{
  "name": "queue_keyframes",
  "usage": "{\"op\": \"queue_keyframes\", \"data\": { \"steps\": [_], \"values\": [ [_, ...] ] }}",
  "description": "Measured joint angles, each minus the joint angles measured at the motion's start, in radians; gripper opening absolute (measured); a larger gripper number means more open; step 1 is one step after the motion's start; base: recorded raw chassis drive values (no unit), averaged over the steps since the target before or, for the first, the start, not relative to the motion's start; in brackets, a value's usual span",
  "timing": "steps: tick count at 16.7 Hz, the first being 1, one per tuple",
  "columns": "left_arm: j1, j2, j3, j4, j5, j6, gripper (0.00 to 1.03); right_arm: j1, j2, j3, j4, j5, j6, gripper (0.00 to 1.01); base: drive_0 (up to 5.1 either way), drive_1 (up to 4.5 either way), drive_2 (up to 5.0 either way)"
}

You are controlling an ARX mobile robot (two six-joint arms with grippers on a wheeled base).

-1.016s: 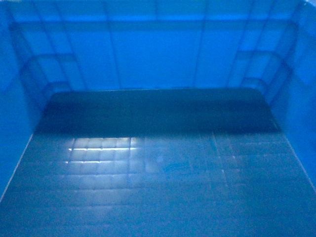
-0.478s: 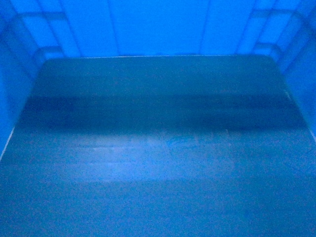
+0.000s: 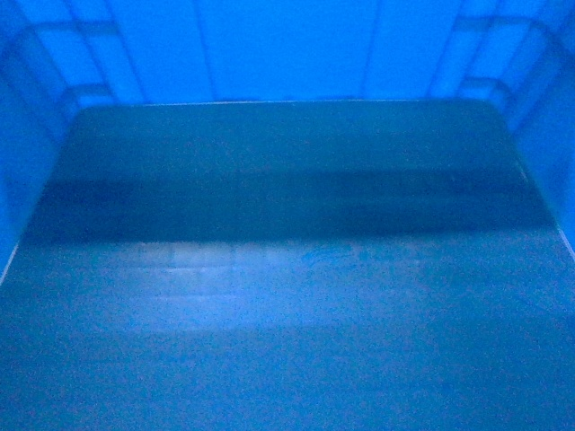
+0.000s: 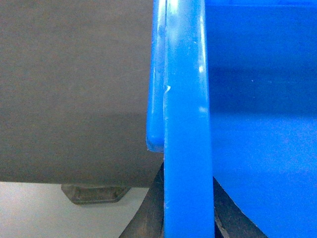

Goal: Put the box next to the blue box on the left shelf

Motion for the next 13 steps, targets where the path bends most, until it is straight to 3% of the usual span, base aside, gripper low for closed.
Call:
{"op": "queue_keyframes", "data": {
  "steps": [13],
  "values": [
    [0.000,0.002,0.000,0.001,0.001,0.000,0.07,0.000,0.000,0.000,-0.003,0.003,0.000,0.10,-1.5,-1.49,-1.5]
  ]
}}
